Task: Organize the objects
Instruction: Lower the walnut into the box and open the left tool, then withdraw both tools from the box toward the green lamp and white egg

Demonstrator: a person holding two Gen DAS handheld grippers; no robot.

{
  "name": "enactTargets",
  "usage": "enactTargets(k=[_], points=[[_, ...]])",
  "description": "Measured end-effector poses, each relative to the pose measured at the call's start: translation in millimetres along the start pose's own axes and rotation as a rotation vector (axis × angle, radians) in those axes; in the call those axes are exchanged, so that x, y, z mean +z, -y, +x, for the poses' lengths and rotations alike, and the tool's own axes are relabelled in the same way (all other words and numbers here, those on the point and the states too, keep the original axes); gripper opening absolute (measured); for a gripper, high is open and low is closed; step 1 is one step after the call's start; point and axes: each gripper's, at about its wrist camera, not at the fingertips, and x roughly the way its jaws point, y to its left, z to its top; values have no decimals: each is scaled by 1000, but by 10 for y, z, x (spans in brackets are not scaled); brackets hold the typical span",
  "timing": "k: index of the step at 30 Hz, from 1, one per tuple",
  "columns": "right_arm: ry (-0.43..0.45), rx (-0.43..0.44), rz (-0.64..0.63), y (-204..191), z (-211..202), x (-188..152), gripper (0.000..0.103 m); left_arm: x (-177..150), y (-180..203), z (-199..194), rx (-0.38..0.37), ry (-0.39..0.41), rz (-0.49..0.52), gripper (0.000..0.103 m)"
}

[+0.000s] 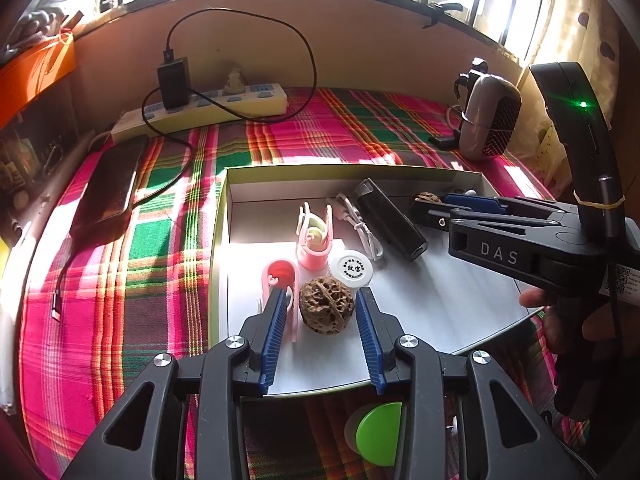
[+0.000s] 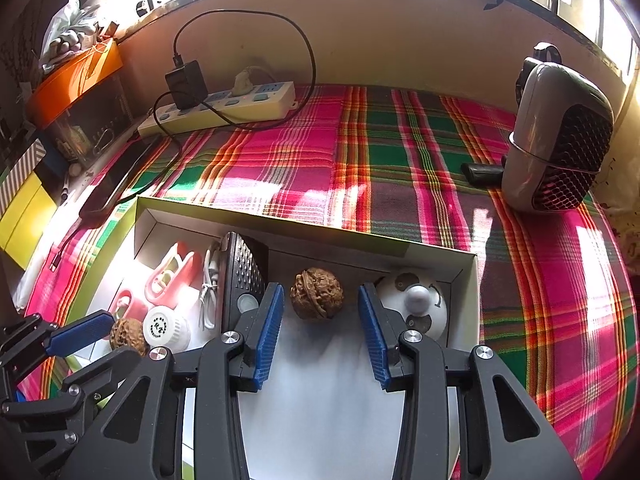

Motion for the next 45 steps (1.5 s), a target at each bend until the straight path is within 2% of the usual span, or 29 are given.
enactTargets(k=[13,26,37,45], points=[[52,-6,9,-38,-296,-100,41,-81,85,-284,15,49,17,34],[108,39,18,-163,-760,-502,41,-341,60,-578,42,82,-7,34],[97,110,-54,-442,-944,-929,41,-638,-103,-755,44,91,-73,34],[50,154,-108,-648,-815,-1066,41,-780,-212,-756,51,78,-118,34]])
